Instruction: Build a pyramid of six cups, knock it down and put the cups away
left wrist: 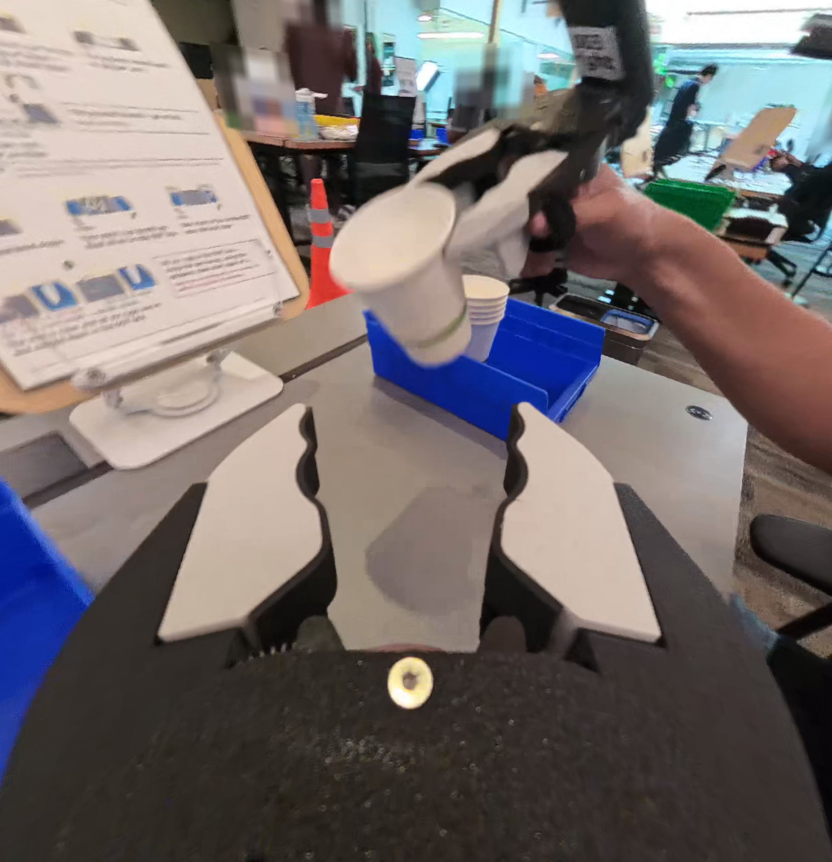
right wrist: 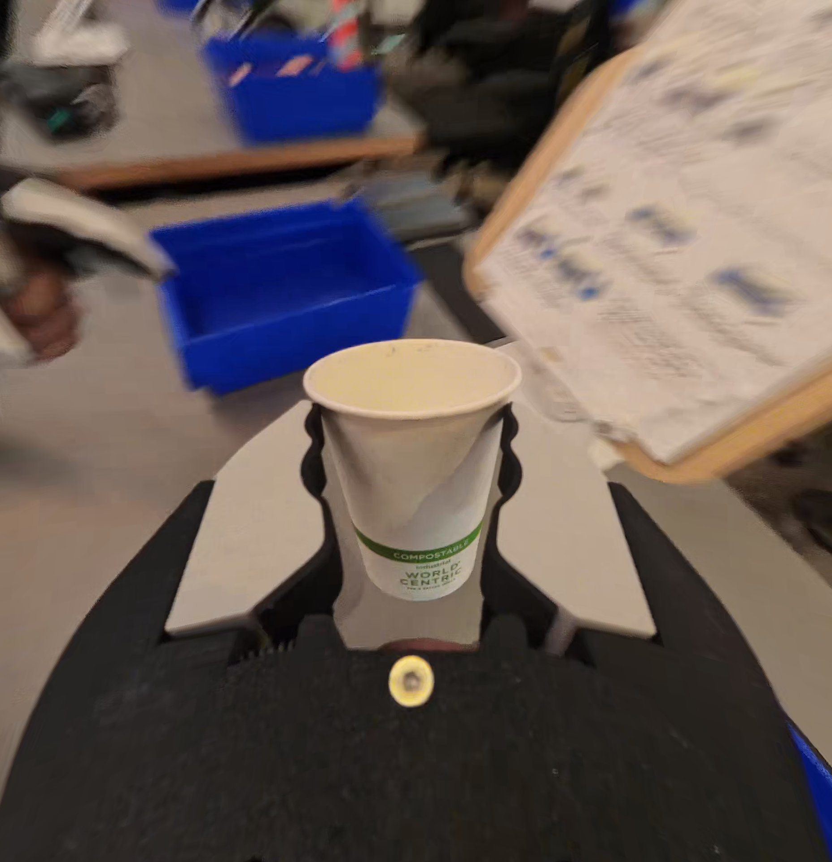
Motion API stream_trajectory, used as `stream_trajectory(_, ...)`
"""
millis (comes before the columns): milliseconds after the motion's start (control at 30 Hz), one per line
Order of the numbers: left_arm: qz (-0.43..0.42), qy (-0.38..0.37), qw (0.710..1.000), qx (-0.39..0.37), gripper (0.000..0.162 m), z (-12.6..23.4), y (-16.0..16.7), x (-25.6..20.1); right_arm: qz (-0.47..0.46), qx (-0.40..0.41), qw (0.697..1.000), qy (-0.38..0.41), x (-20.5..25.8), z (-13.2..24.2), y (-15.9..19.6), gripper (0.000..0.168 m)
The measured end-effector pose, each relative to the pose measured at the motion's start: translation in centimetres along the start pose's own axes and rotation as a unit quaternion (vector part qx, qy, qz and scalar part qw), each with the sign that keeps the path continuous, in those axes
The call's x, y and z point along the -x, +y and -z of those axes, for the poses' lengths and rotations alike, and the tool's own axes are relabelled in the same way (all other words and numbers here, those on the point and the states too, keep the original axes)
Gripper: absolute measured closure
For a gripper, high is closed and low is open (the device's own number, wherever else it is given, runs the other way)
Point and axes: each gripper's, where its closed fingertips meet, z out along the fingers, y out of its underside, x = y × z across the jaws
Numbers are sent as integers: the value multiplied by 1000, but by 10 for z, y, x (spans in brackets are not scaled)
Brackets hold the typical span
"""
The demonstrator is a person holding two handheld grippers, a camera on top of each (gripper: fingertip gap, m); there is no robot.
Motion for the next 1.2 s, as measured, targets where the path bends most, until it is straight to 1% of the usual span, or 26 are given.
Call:
stream_trajectory(33, 18, -9, 1000, 0, 86, 9, 10, -3, -16, -38, 997, 61, -26, 20, -1, 96)
stream_trajectory(67, 35, -15, 999, 2, 88, 17, 25, -7, -31, -77, 988, 129, -54, 43, 0, 96)
stream_trajectory(100, 48, -17, 999, 5, 89, 24, 43, -13, -41, -112, 975, 187, -77, 66, 4, 96)
stream_trajectory(167, 68, -27, 997, 7, 94, 35, 82, -23, -67, -154, 945, 280, -114, 105, 25, 95)
stream_trajectory(233, 88, -29, 995, 28, 94, 39, 114, -32, -89, -171, 923, 333, -133, 128, 52, 95)
stream_trajectory(267, 98, -18, 994, 41, 94, 39, 125, -38, -98, -179, 913, 352, -138, 135, 63, 95)
stream_trajectory(333, 114, 3, 992, 57, 94, 36, 134, -46, -107, -187, 899, 380, -143, 144, 82, 95)
stream_trajectory(400, 113, 16, 992, 57, 94, 32, 134, -50, -115, -191, 889, 399, -145, 147, 98, 95)
stream_trajectory(500, 101, 26, 992, 71, 93, 28, 140, -55, -127, -195, 884, 405, -147, 146, 114, 97)
stream_trajectory(733, 76, 41, 992, 93, 93, 23, 149, -66, -159, -163, 889, 397, -157, 133, 142, 98)
stream_trajectory(933, 63, 42, 990, 115, 94, 21, 160, -68, -189, -125, 895, 383, -149, 122, 166, 97)
stream_trajectory(1067, 63, 39, 990, 121, 93, 20, 165, -66, -183, -88, 898, 391, -137, 128, 180, 93)
stream_trajectory(1200, 73, 23, 992, 102, 93, 23, 156, -61, -151, -57, 895, 415, -120, 143, 188, 89)
